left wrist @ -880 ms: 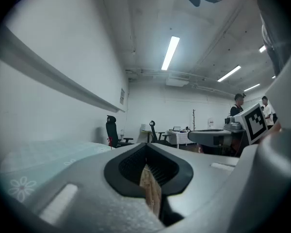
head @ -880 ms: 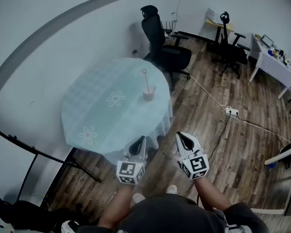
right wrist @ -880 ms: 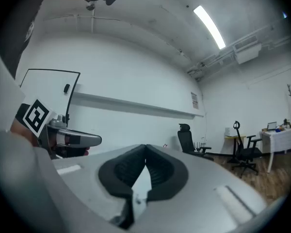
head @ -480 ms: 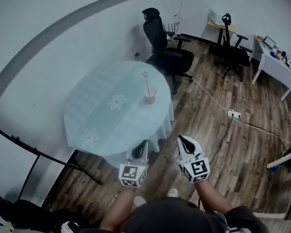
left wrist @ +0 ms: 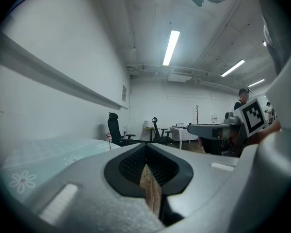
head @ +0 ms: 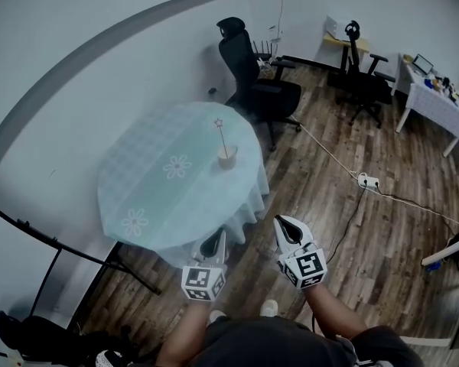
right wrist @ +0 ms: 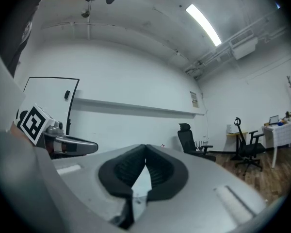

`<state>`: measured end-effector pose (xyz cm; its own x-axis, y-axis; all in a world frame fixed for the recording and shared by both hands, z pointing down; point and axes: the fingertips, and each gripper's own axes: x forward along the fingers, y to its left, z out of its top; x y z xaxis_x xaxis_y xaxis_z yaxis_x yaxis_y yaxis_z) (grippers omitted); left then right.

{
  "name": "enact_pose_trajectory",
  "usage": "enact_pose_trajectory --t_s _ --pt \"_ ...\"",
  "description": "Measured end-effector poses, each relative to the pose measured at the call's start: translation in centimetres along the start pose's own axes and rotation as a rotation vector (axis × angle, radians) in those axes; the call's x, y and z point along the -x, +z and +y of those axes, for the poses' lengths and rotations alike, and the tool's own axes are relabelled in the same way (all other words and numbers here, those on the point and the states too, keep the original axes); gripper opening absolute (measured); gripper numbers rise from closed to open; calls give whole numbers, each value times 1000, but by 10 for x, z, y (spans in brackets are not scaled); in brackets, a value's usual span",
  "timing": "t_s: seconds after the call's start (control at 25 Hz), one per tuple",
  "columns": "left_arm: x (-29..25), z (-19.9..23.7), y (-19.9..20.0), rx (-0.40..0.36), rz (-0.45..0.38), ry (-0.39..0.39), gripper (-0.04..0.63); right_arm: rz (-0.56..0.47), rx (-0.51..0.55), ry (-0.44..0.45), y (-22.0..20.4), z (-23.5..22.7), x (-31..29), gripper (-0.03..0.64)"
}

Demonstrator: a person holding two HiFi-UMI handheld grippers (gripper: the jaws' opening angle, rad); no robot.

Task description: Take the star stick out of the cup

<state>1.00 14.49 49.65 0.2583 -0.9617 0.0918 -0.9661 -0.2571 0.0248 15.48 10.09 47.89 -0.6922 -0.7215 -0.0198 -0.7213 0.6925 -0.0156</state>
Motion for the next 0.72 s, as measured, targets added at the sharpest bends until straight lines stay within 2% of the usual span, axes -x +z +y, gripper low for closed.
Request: enact_pose_trajectory --t_s 0.28,0.48,0.72 --pt "-15 -3 -7 9 22 -4 5 5 -20 8 -2 -10 -4 3" --pt "-35 11 -5 6 10 -1 5 25 -16 5 -8 -21 -17 3" --pt "-60 53 -3 32 2 43 5 49 -7 5 -13 -31 -49 3"
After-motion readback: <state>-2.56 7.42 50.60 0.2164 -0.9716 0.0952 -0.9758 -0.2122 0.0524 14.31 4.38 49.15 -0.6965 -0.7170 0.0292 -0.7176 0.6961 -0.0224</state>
